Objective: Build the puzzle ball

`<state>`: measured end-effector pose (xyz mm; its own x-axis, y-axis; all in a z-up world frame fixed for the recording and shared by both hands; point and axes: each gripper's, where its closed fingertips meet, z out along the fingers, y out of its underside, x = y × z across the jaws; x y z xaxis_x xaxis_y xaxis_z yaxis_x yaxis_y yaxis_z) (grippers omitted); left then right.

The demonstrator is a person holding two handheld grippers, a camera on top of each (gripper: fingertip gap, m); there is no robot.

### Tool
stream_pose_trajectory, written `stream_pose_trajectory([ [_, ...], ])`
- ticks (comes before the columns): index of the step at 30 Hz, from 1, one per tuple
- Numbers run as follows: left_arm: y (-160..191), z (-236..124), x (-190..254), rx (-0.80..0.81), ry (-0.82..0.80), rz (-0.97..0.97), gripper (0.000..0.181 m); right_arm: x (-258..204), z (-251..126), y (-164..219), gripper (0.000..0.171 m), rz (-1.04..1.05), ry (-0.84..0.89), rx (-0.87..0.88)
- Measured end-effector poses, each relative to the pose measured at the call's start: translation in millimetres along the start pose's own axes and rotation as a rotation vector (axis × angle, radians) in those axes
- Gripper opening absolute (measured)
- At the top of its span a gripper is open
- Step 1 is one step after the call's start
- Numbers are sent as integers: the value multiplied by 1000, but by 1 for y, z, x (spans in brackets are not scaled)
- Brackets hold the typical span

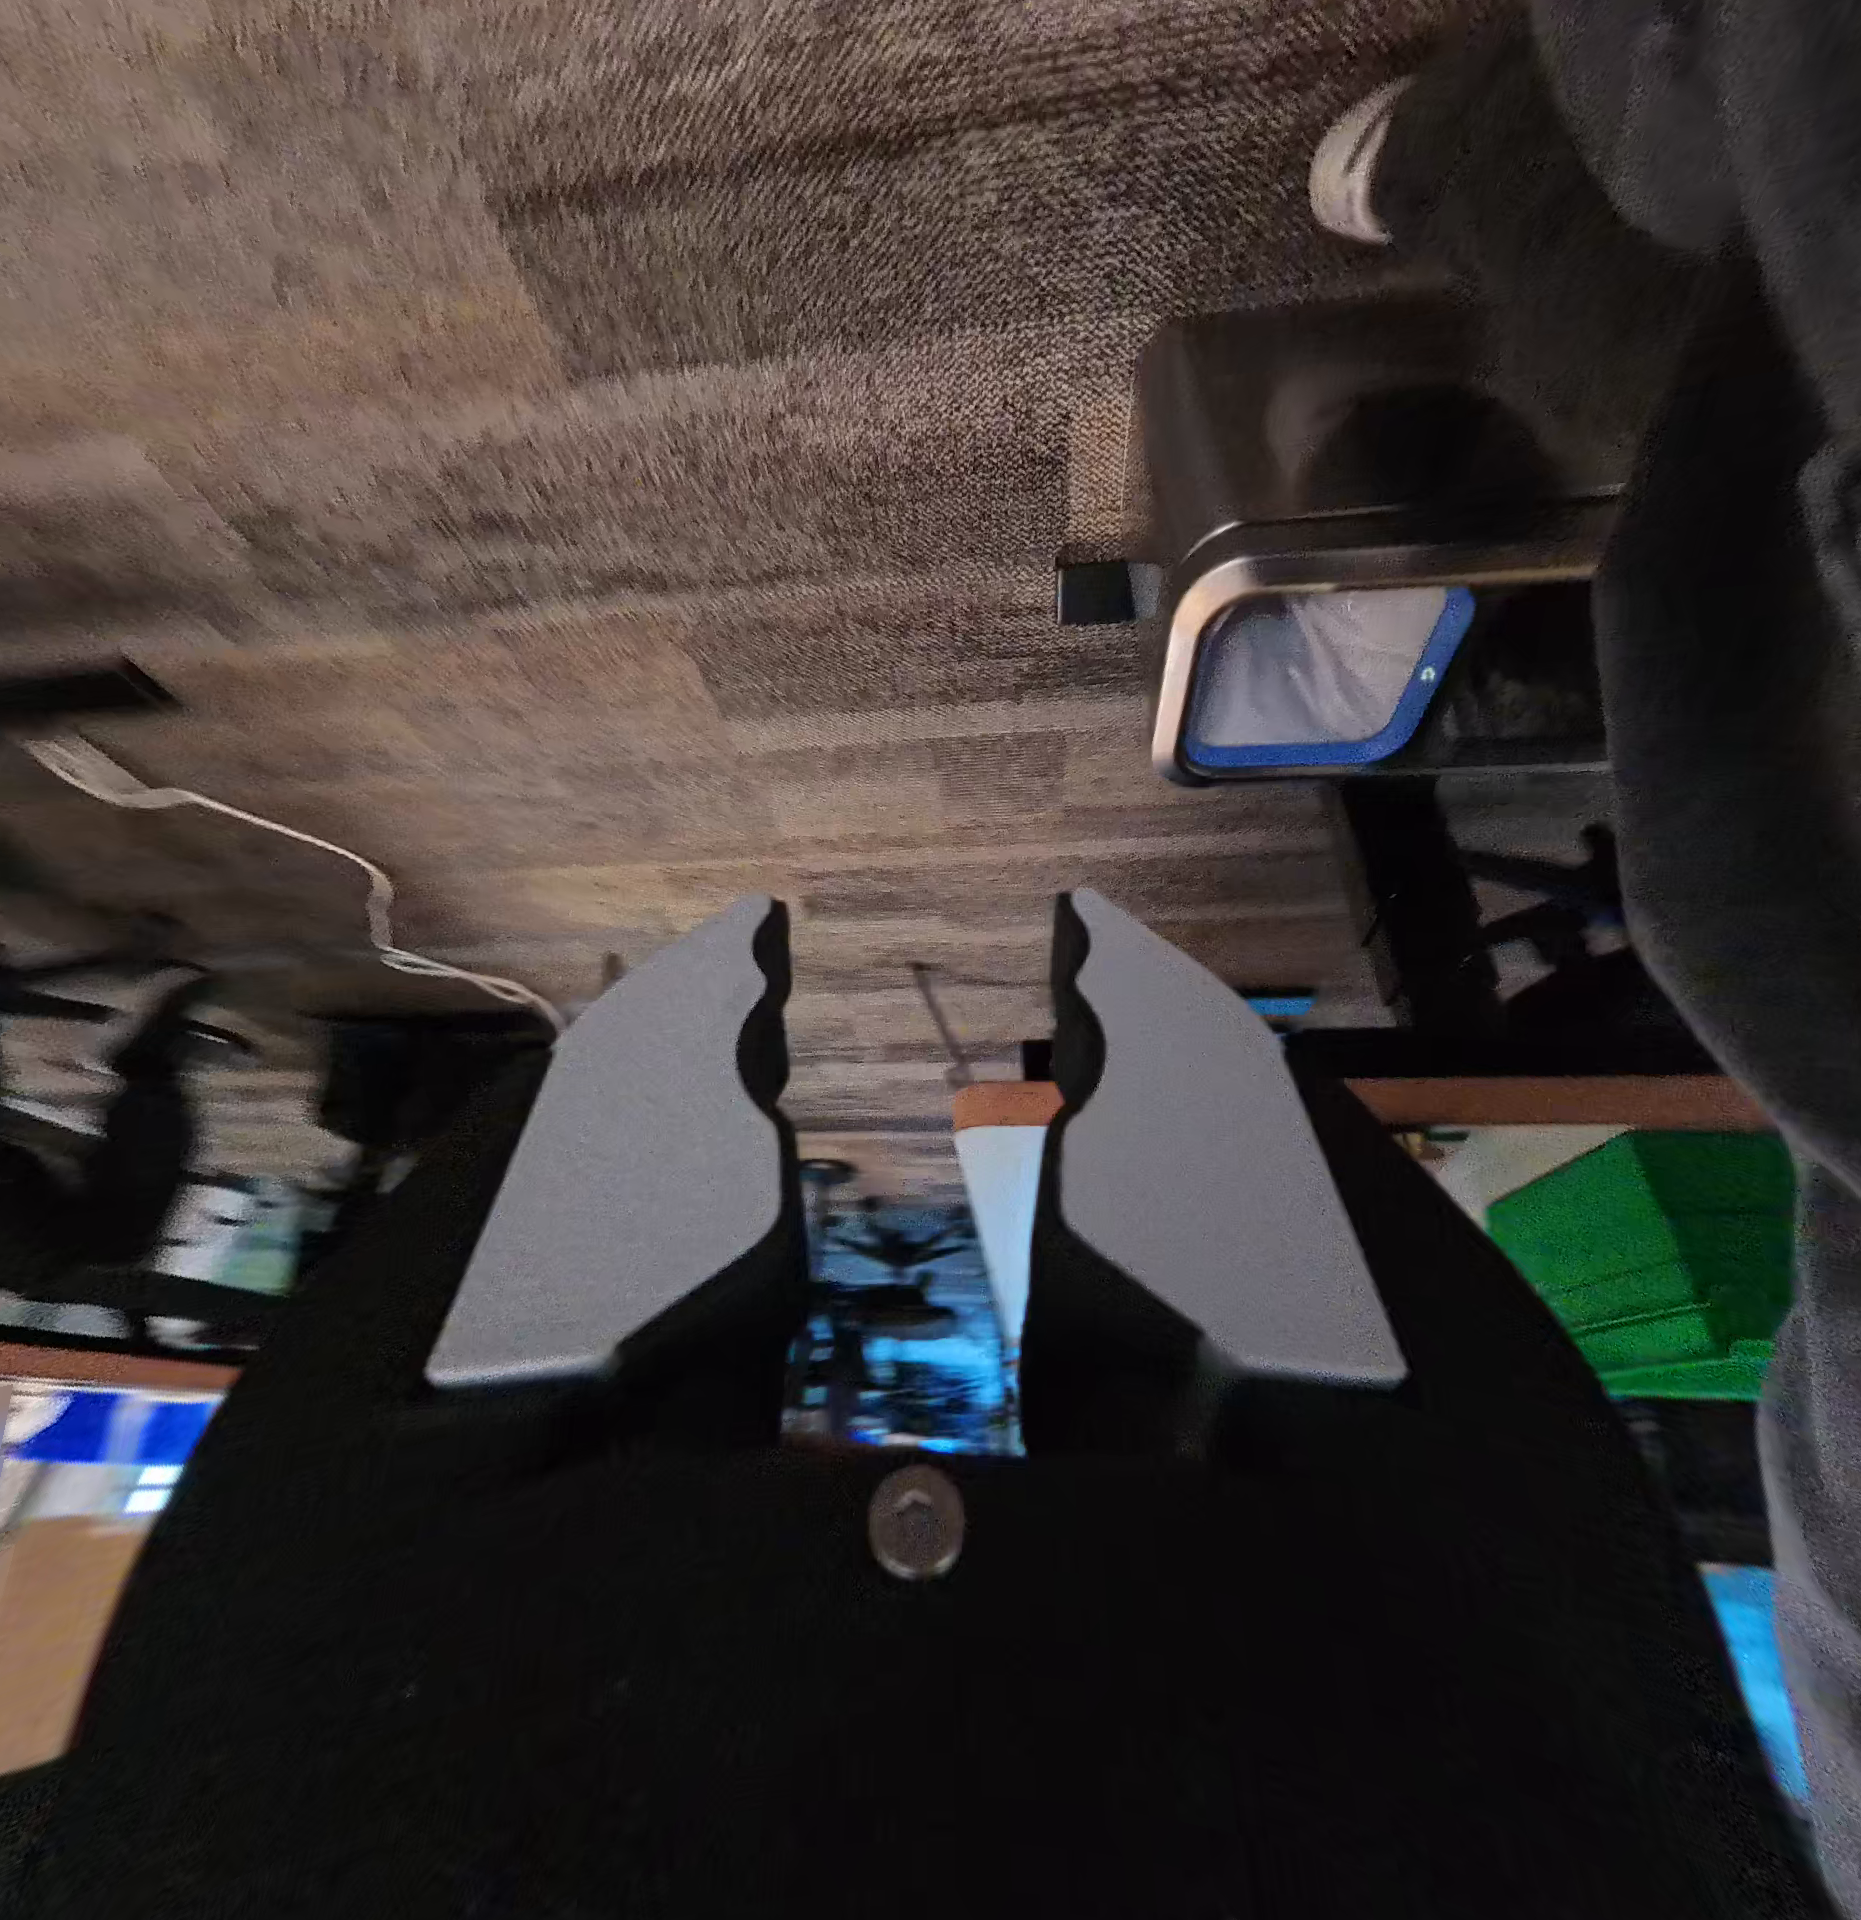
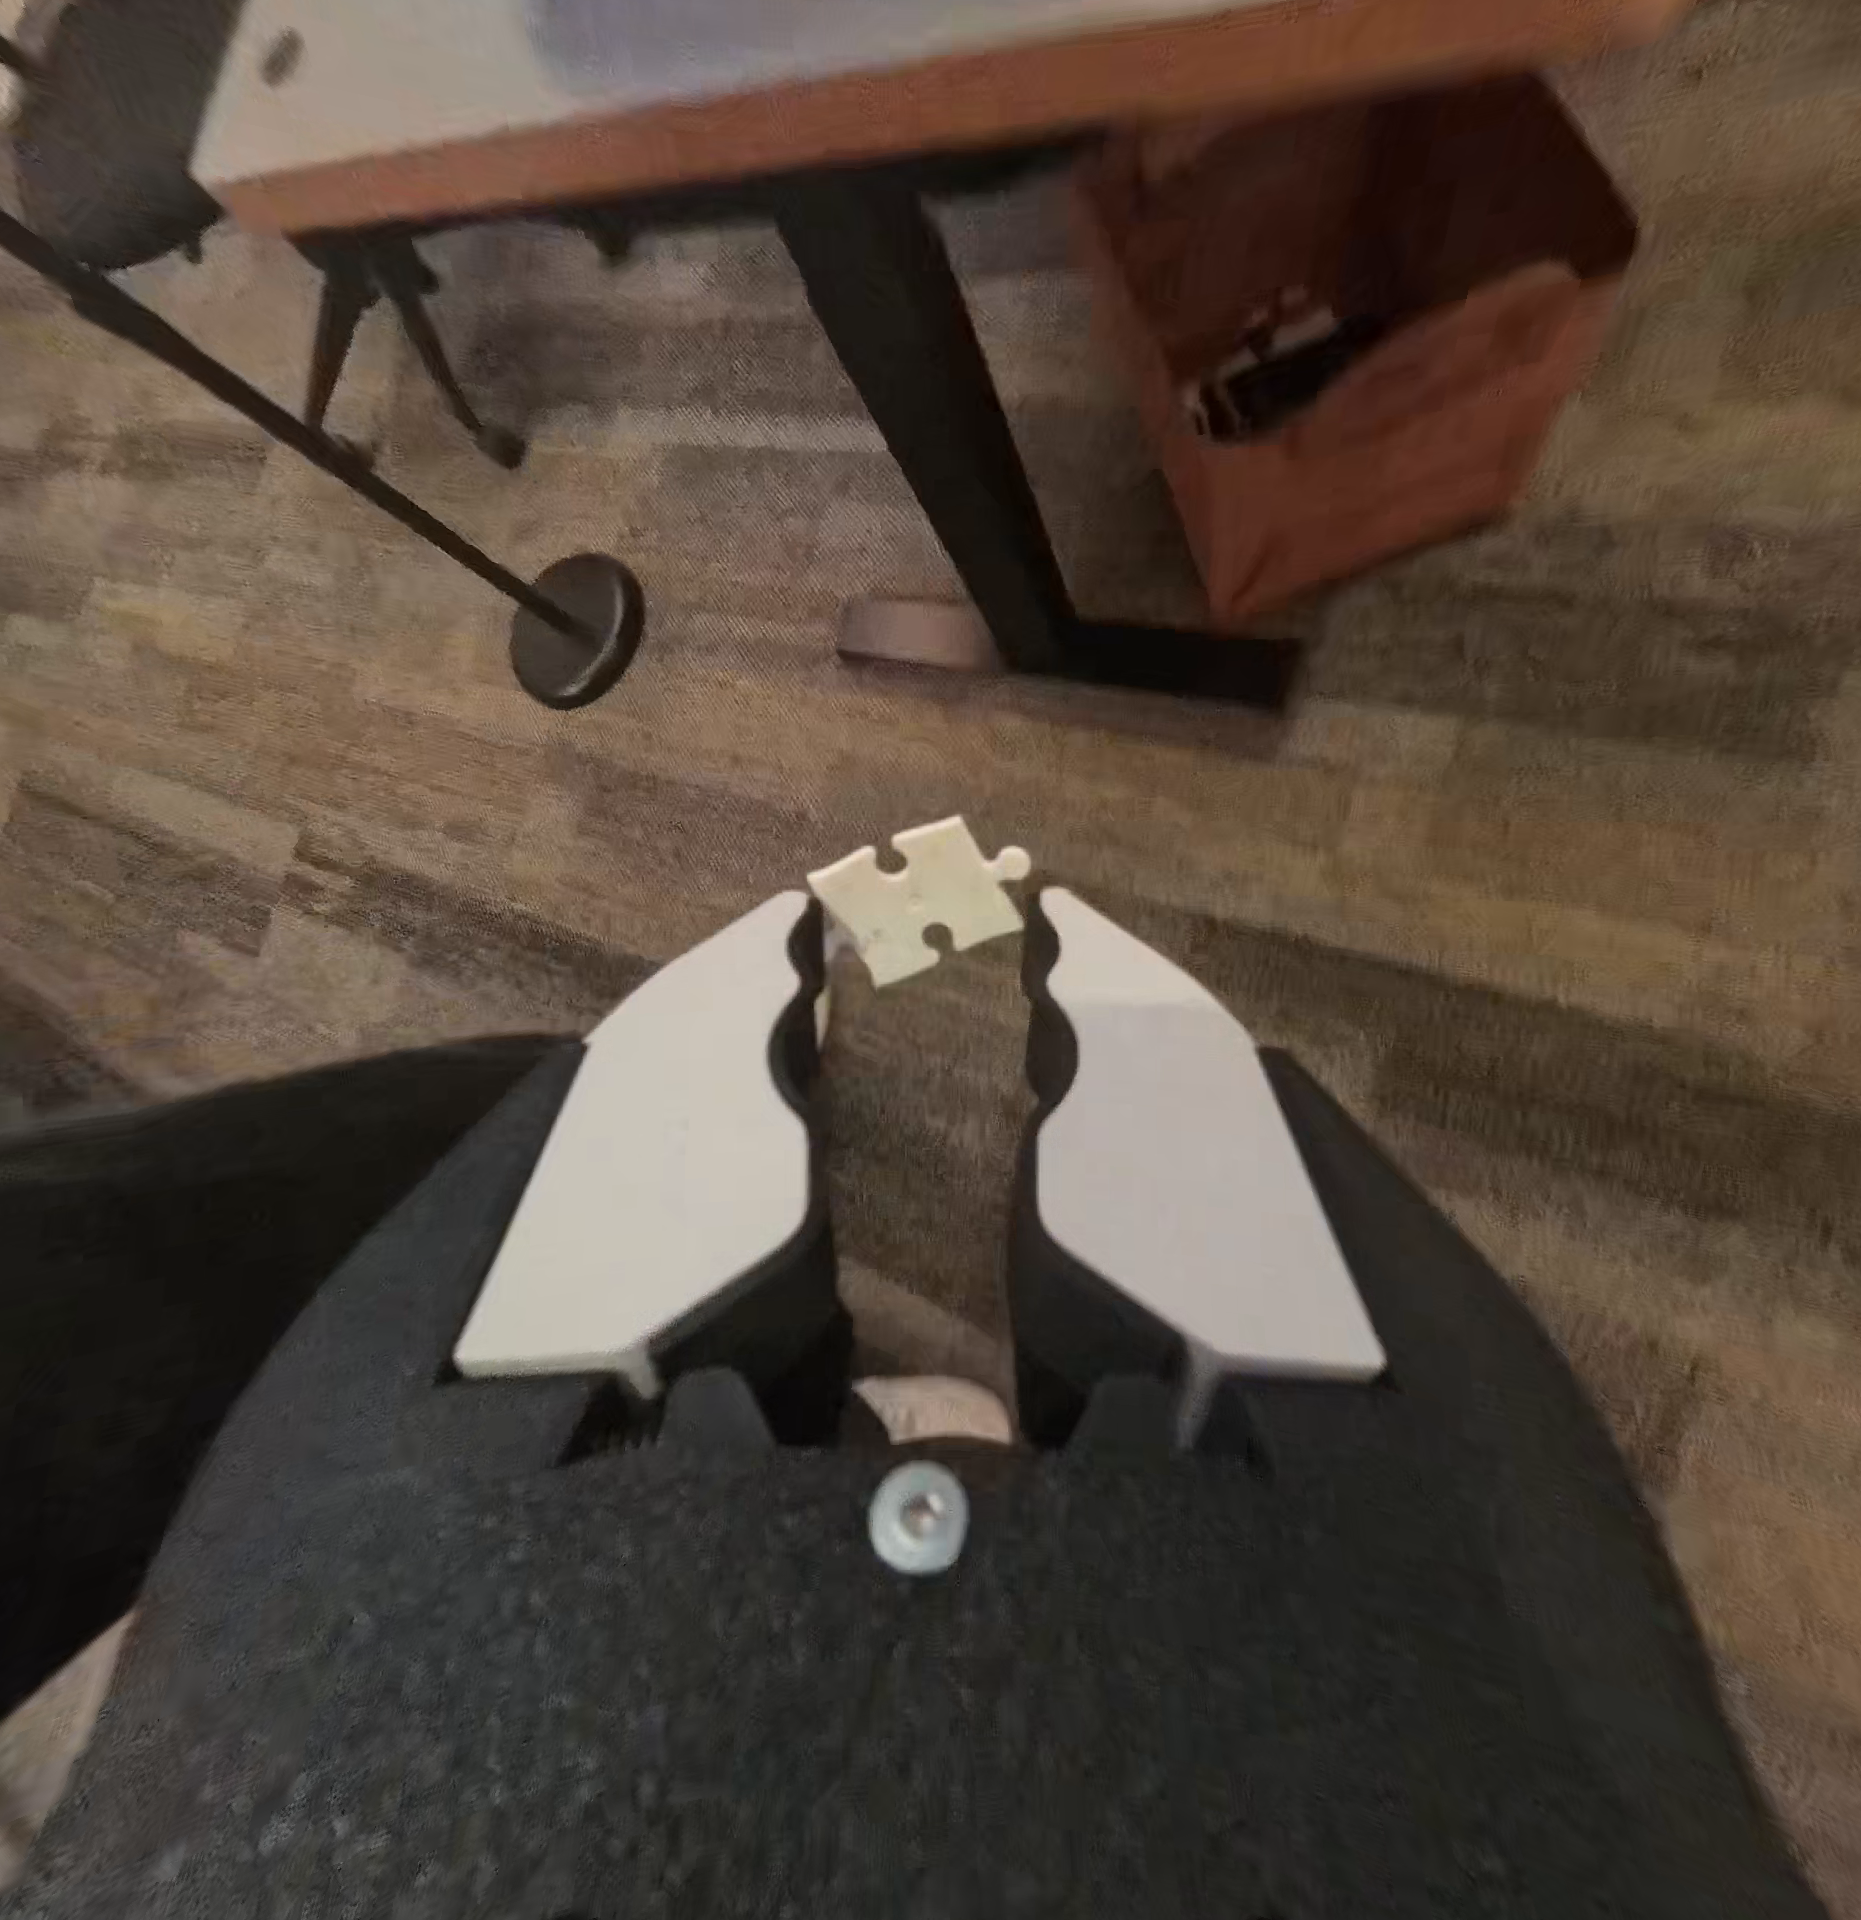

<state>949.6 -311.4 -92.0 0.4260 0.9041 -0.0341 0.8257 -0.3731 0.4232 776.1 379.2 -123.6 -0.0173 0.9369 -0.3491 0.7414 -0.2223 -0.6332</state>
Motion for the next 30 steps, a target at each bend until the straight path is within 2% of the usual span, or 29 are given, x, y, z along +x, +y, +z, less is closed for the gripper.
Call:
stream_pose_trajectory([
  [4,71,41,-58,-52,106,-212,48,-60,114,-197,36,-126,-15,16],
  [6,98,57,-85,-78,140,-271,48,-77,176,-281,36,-117,12,-9],
  [7,108,63,-98,-85,160,-298,47,-81,209,-310,36,-96,27,-60],
  [10,133,80,-148,-111,216,-380,47,-82,302,-357,36,-56,115,-230],
  [12,143,86,-184,-131,258,-446,47,-77,345,-355,37,-9,194,-376],
  [13,144,87,-204,-130,275,-483,47,-73,357,-347,42,18,248,-449],
  [14,142,88,-225,-117,292,-518,47,-75,366,-344,54,61,277,-488],
  [17,132,84,-290,-102,288,-569,48,-90,370,-367,48,167,358,-390],
  [20,102,62,-355,-39,286,-632,48,-134,361,-392,47,192,375,-241],
  [23,47,24,-441,69,234,-602,47,-215,351,-406,42,180,335,-105],
  [26,-33,-36,-554,203,143,-495,47,-319,362,-401,35,222,245,-7],
  [30,-172,-139,-711,386,32,-282,47,-439,411,-414,33,270,125,87],
])
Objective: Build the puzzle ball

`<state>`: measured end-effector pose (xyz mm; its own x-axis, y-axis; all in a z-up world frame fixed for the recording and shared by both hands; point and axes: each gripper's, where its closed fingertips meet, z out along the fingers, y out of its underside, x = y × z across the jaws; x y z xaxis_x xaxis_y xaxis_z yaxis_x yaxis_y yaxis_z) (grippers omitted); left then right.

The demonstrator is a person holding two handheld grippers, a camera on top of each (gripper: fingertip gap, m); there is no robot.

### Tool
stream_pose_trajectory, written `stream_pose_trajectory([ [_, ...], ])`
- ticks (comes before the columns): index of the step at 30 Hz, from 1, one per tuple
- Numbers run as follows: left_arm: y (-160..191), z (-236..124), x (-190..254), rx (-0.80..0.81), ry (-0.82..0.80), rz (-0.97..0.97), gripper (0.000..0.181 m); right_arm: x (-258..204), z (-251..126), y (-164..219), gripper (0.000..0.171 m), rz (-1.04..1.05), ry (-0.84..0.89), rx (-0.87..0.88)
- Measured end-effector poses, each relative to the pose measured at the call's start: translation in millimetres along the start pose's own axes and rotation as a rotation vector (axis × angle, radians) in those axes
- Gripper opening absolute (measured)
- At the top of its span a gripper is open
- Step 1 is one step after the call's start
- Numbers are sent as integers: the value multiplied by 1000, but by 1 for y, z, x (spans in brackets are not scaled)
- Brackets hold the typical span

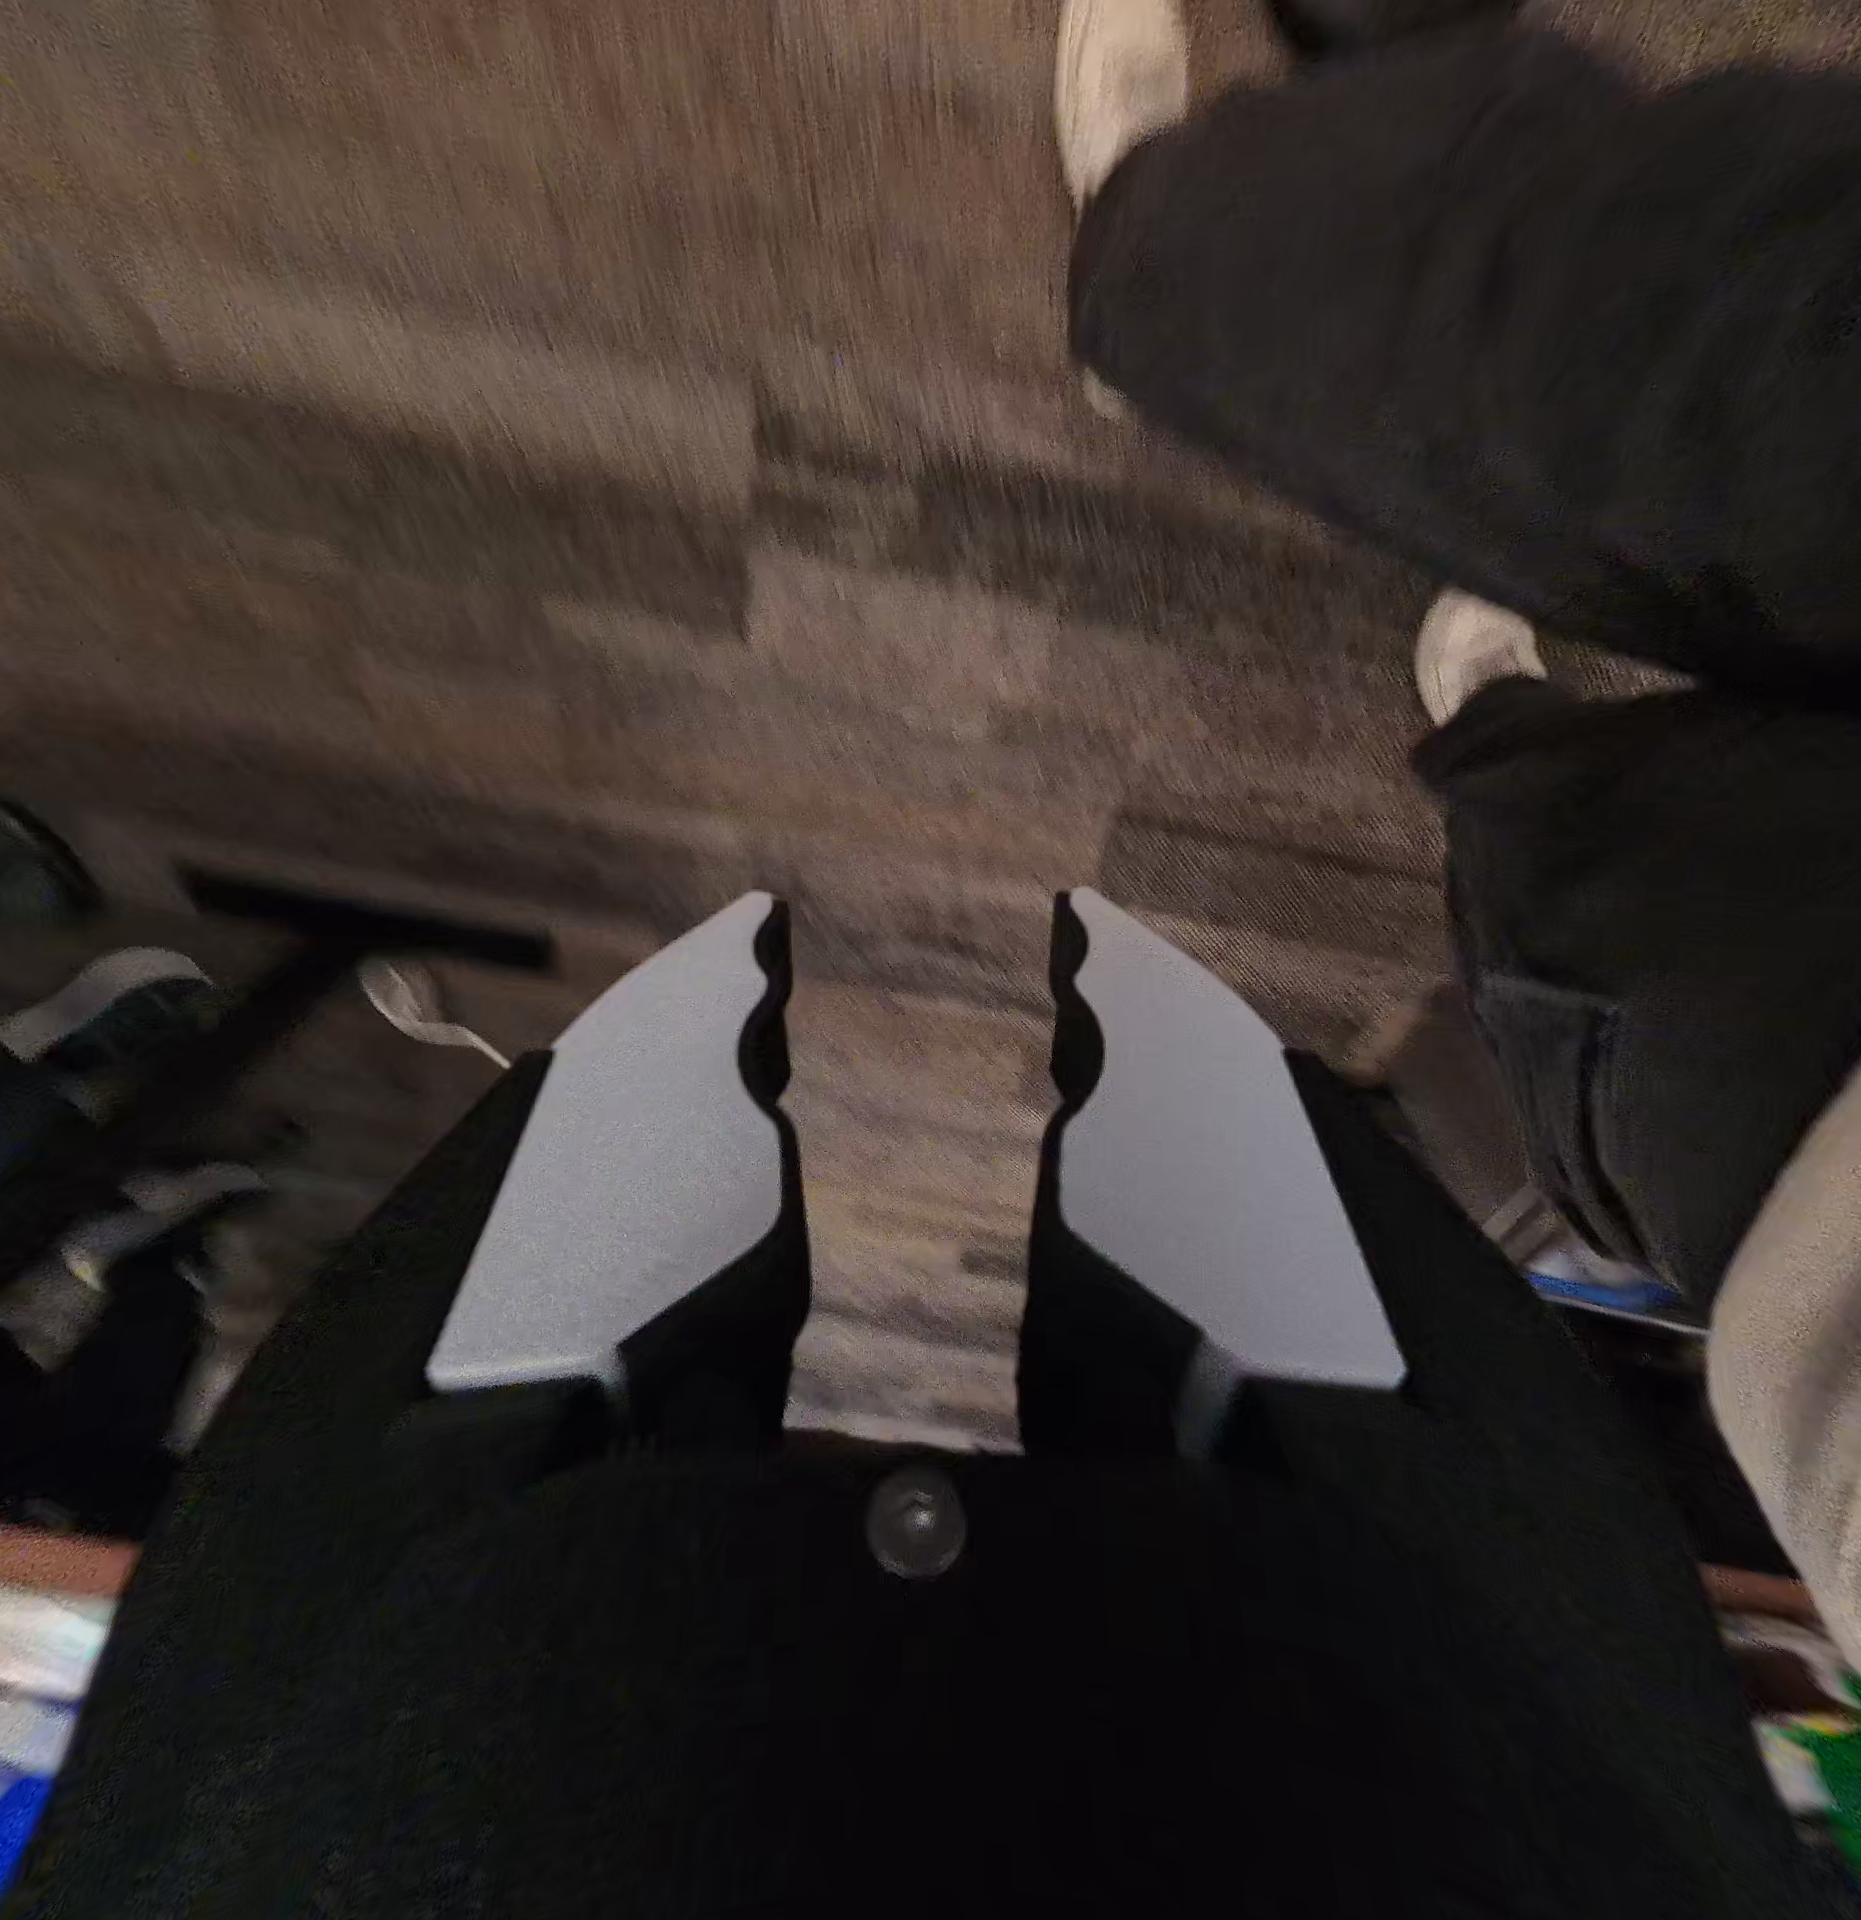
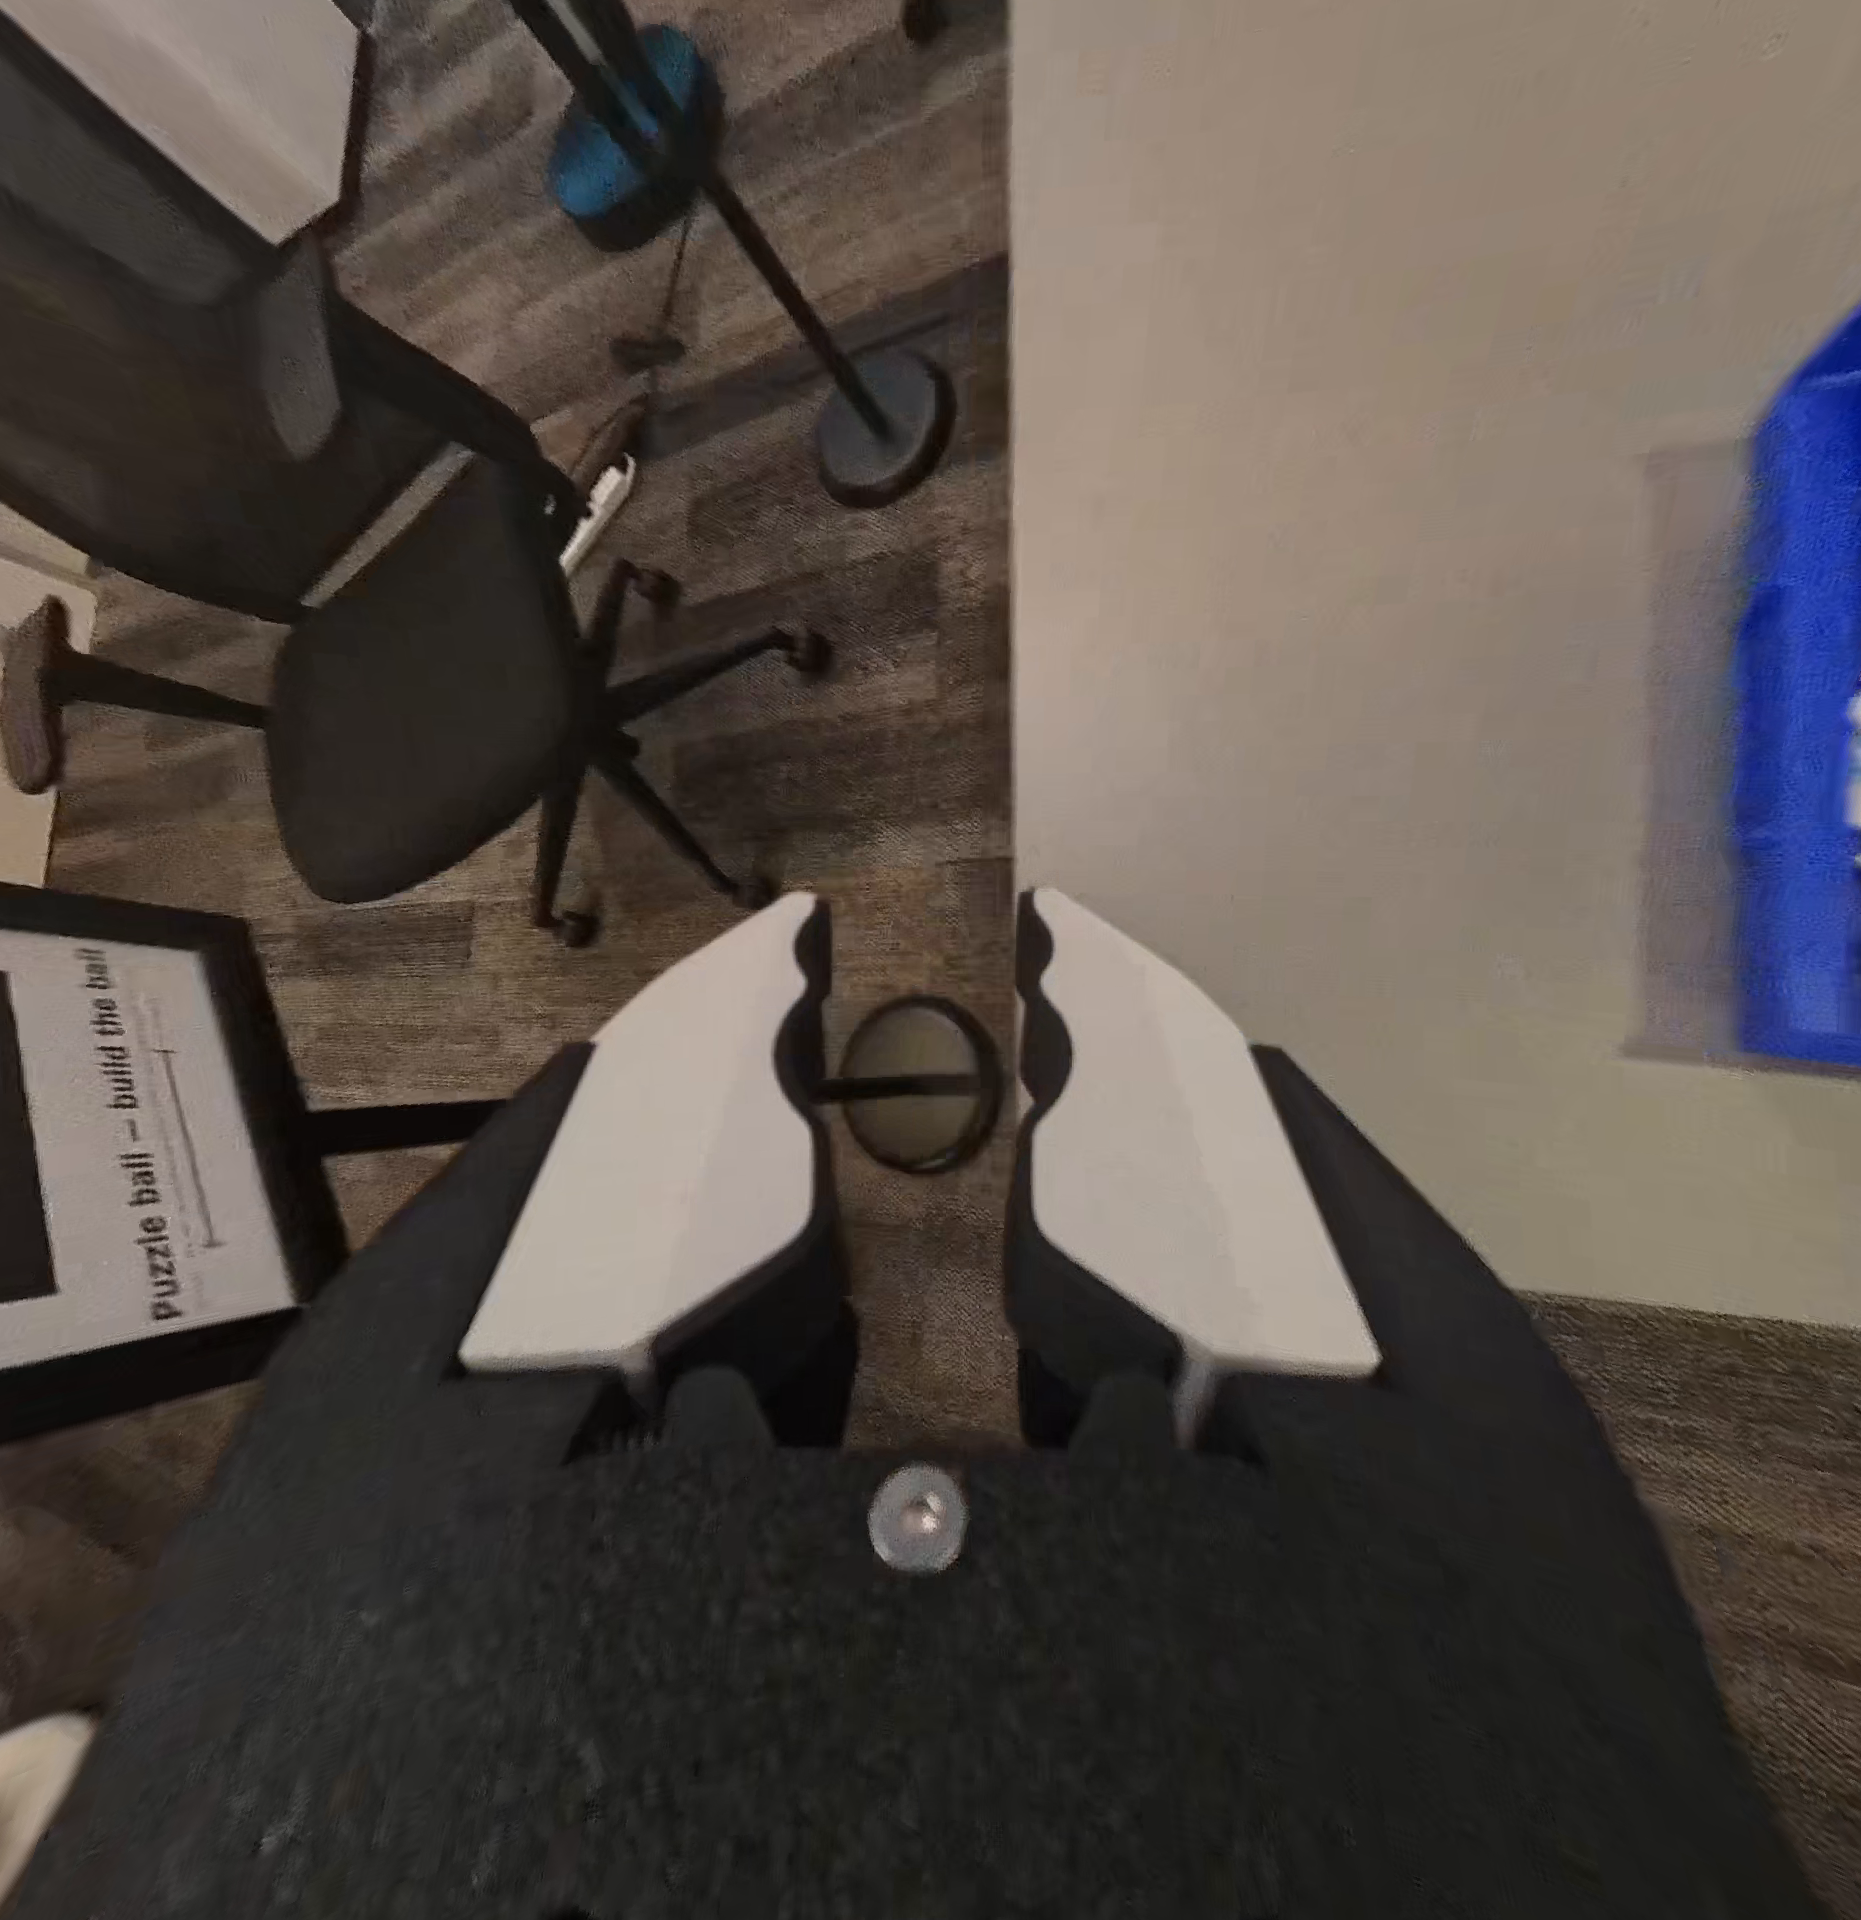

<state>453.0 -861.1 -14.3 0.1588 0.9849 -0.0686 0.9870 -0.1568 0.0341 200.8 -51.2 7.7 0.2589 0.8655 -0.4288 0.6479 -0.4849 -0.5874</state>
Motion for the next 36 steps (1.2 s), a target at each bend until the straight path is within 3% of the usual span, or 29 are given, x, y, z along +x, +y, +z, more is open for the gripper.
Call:
stream_pose_trajectory([
  [5,-256,-23,-77,164,3,283,46,-88,69,-22,30,-10,33,55],
  [8,-373,-26,-84,199,9,383,44,-147,94,-36,28,87,-85,37],
  [11,-476,-36,-43,289,100,474,38,-196,76,-69,29,68,-162,100],
  [15,-596,-26,38,345,177,692,40,-216,27,-95,30,56,-82,156],
  [19,-712,2,150,425,244,1142,52,-195,-14,-68,29,97,160,208],
  [22,-778,66,224,356,258,1541,45,-172,-20,9,29,232,331,129],
  [24,-821,123,249,249,178,1784,46,-170,-36,53,29,335,430,91],
  [28,-876,204,280,119,73,2187,46,-181,-94,91,29,546,693,209],
  [29,-877,214,281,26,54,2228,33,-185,-106,99,29,585,758,236],
  [30,-864,215,286,-78,143,2270,8,-192,-117,105,29,627,809,266],
  [31,-858,214,293,-118,195,2275,0,-199,-124,111,29,662,845,297],
  [36,-884,195,300,22,366,2275,1,-227,-134,132,29,687,982,426],
])
